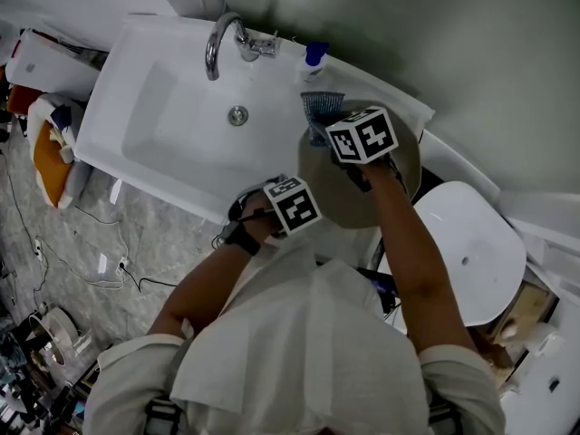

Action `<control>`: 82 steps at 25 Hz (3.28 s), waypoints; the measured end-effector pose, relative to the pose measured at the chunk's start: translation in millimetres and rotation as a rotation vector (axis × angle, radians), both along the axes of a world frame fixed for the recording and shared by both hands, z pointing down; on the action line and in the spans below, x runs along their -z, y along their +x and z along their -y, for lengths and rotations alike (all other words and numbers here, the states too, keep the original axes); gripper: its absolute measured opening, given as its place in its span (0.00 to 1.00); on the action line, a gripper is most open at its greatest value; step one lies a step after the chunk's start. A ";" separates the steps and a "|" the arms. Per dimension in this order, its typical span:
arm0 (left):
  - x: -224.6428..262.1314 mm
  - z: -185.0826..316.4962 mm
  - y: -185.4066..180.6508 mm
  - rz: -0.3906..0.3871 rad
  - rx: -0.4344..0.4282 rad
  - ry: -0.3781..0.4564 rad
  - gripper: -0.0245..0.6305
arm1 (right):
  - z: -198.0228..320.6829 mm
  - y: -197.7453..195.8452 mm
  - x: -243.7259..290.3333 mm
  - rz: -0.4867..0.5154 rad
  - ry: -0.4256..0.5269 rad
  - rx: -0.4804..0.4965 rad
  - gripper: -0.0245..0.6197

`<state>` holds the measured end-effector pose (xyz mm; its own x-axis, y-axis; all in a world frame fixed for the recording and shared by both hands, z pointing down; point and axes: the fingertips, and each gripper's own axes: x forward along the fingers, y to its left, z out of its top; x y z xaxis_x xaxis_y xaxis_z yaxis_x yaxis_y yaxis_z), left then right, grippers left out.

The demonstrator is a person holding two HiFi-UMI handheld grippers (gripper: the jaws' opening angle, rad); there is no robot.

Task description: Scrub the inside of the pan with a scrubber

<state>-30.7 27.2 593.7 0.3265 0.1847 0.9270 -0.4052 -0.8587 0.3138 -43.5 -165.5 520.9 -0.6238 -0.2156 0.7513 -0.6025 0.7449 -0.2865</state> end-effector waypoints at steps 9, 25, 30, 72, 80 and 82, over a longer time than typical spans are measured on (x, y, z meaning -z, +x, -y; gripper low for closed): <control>1.5 -1.0 1.4 -0.009 0.003 0.010 0.44 | -73.0 -24.1 -0.5 0.080 -0.131 0.133 0.07; 2.0 0.0 -0.5 -0.008 0.015 0.008 0.44 | -151.1 2.1 -6.6 0.085 -0.272 0.144 0.07; 2.2 0.5 -0.8 -0.007 0.022 0.006 0.44 | -173.1 35.5 -18.9 -0.047 -0.276 0.151 0.07; 5.5 -1.8 -1.2 -0.003 0.019 0.008 0.44 | -180.8 200.8 -4.9 -0.300 0.041 -0.329 0.07; 6.1 -1.0 -9.6 0.053 0.020 0.007 0.44 | -121.3 244.9 -3.4 -0.344 0.152 -0.424 0.07; 5.7 -1.5 -9.3 0.052 0.022 0.002 0.44 | -105.6 253.1 -3.3 -0.343 0.171 -0.444 0.07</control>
<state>-40.0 28.7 588.1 0.2816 0.1766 0.9431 -0.4393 -0.8501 0.2904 209.7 -59.9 524.2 -0.1729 -0.5365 0.8260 -0.9047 0.4180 0.0822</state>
